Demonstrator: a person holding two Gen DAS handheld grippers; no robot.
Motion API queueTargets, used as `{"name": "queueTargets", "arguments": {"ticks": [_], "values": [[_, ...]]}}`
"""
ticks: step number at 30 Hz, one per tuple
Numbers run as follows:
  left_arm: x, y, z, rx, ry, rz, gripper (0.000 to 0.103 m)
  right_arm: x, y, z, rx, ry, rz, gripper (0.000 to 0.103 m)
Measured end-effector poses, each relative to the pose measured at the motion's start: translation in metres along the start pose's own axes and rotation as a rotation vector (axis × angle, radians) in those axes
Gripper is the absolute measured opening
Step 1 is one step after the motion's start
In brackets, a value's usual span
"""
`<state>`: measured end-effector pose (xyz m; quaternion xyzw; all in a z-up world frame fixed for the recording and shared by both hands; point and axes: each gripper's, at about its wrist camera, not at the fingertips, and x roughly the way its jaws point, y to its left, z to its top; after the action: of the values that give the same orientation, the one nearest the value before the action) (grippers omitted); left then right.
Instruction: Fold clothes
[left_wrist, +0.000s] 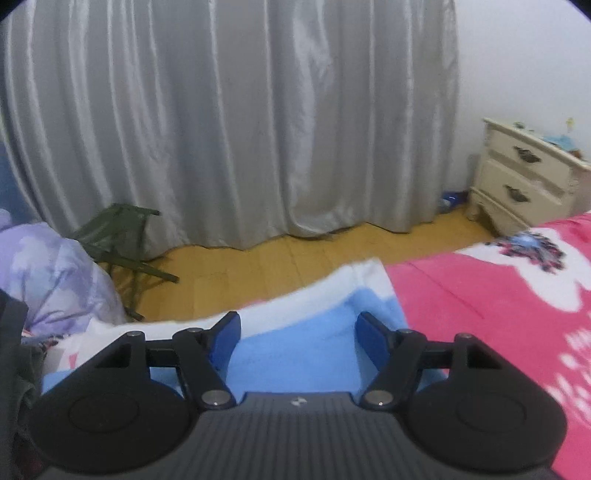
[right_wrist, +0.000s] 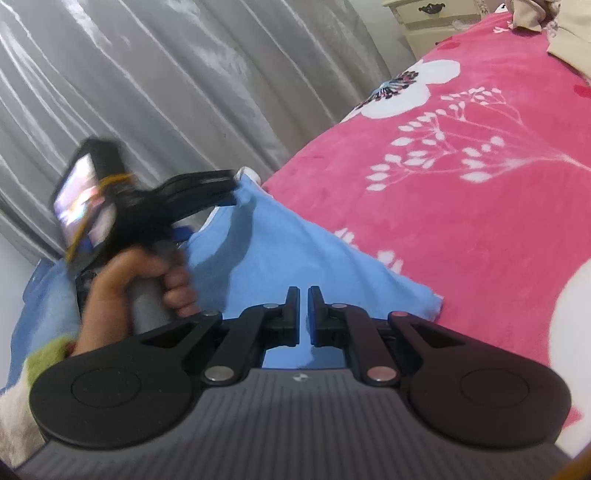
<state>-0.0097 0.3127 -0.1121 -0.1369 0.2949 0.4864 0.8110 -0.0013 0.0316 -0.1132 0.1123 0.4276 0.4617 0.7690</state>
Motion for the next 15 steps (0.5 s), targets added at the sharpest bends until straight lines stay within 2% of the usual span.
{"name": "queueTargets", "arguments": {"ticks": [3, 9, 12, 15], "values": [[-0.004, -0.001, 0.008, -0.028, -0.034, 0.022, 0.07, 0.0, -0.002, -0.001, 0.007, 0.006, -0.011, 0.005], [-0.063, 0.032, 0.019, -0.079, -0.067, -0.11, 0.07, -0.005, -0.005, 0.0, 0.013, -0.007, -0.012, 0.005], [-0.097, 0.053, 0.012, -0.038, -0.031, -0.214, 0.071, -0.006, -0.004, 0.001, 0.003, 0.005, -0.018, 0.006], [-0.121, 0.073, -0.008, 0.025, 0.04, -0.277, 0.071, -0.01, -0.005, 0.0, -0.029, 0.018, -0.047, 0.006]]}}
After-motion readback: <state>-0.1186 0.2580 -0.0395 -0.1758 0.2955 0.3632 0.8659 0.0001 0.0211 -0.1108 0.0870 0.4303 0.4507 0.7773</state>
